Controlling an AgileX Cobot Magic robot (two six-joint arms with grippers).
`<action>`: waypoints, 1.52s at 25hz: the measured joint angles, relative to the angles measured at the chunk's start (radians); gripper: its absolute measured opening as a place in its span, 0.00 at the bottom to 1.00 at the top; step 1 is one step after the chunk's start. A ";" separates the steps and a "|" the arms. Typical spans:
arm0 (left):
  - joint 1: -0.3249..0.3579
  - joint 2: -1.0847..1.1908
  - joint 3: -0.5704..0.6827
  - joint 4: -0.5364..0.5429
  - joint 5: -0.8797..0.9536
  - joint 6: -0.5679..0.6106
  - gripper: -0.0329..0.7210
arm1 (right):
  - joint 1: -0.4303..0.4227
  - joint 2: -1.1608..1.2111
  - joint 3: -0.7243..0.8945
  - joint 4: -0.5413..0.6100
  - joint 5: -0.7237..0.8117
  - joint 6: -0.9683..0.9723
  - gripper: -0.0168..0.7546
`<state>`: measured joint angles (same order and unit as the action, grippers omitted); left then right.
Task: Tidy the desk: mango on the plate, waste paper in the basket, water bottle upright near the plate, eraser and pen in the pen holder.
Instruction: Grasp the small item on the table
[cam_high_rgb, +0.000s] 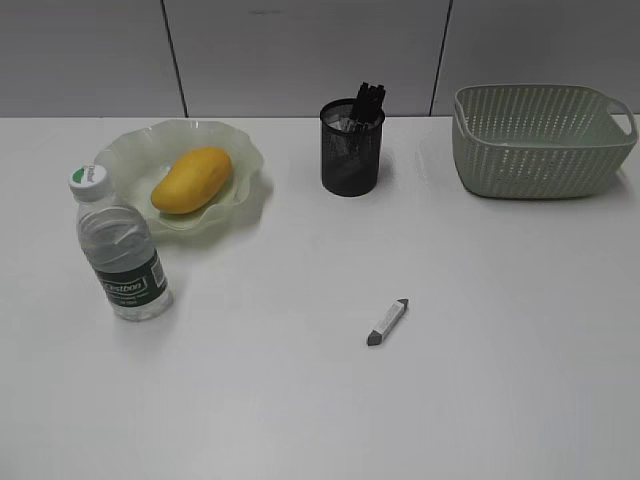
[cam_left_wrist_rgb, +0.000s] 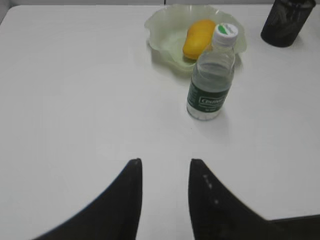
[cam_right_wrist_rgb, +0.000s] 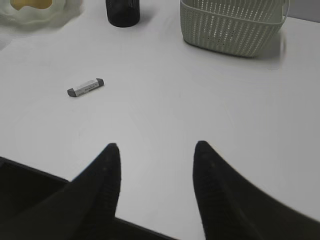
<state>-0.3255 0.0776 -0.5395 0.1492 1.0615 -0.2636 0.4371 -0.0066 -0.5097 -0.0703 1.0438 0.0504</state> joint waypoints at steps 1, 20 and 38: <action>0.000 0.035 0.000 -0.006 0.000 0.004 0.36 | 0.000 0.000 0.000 0.000 0.000 -0.001 0.52; -0.438 1.145 -0.396 -0.231 -0.247 0.246 0.35 | 0.000 0.000 0.000 0.000 0.000 -0.004 0.52; -0.590 2.071 -1.066 -0.168 -0.350 0.127 0.70 | 0.000 0.000 0.000 0.000 -0.001 -0.004 0.42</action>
<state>-0.9154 2.1489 -1.6059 -0.0185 0.7110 -0.1362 0.4371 -0.0067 -0.5097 -0.0703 1.0426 0.0465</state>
